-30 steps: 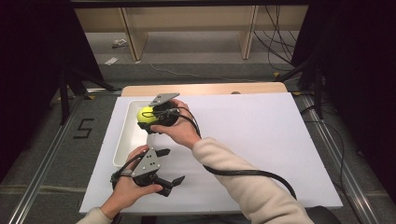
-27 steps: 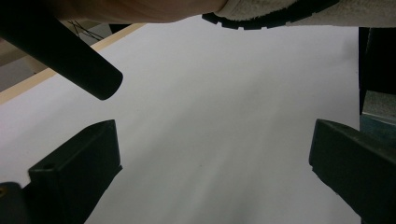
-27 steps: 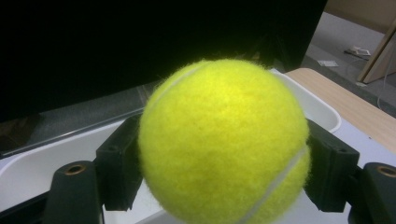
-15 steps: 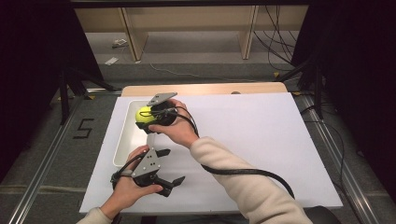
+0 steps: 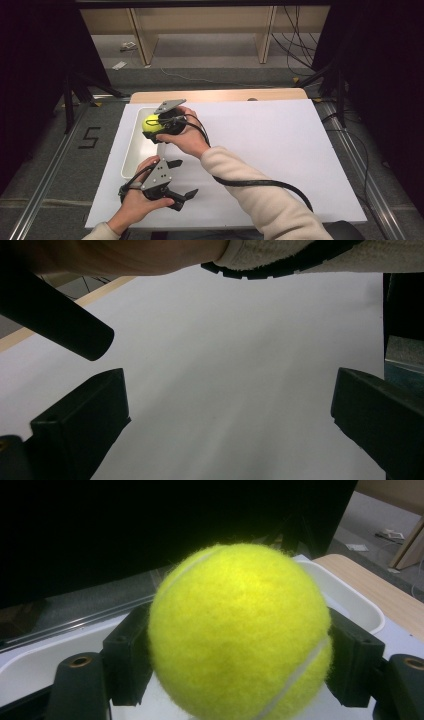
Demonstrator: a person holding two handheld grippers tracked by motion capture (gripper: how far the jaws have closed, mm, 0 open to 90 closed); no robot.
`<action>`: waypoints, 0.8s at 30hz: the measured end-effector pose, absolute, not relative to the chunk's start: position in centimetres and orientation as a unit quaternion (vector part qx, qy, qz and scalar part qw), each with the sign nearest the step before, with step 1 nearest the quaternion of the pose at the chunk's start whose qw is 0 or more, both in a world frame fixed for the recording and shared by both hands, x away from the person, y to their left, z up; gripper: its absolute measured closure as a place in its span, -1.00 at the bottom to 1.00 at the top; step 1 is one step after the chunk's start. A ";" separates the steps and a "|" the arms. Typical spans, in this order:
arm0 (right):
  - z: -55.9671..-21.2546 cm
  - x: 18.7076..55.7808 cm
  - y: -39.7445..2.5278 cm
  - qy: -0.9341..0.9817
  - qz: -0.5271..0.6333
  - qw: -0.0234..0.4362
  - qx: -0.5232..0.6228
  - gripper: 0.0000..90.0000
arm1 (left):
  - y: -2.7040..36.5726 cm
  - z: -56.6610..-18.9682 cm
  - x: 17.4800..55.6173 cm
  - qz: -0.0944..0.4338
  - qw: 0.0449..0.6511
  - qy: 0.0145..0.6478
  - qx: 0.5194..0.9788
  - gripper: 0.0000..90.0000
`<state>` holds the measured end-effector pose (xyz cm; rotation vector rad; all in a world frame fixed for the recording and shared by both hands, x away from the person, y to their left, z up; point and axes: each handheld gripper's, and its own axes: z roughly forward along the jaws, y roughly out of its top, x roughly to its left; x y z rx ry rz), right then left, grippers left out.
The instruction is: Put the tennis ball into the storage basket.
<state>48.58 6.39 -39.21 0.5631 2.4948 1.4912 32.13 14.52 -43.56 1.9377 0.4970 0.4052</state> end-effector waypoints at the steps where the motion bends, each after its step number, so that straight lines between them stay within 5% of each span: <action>1: -39.2 48.6 6.4 0.839 0.502 0.090 0.190 -0.41 | 14.5 -43.6 32.1 0.169 0.523 0.208 0.809 -0.97; 24: -39.5 49.0 7.4 0.841 0.500 0.081 0.191 -0.41 | 14.5 -43.6 32.1 0.169 0.523 0.207 0.810 -0.97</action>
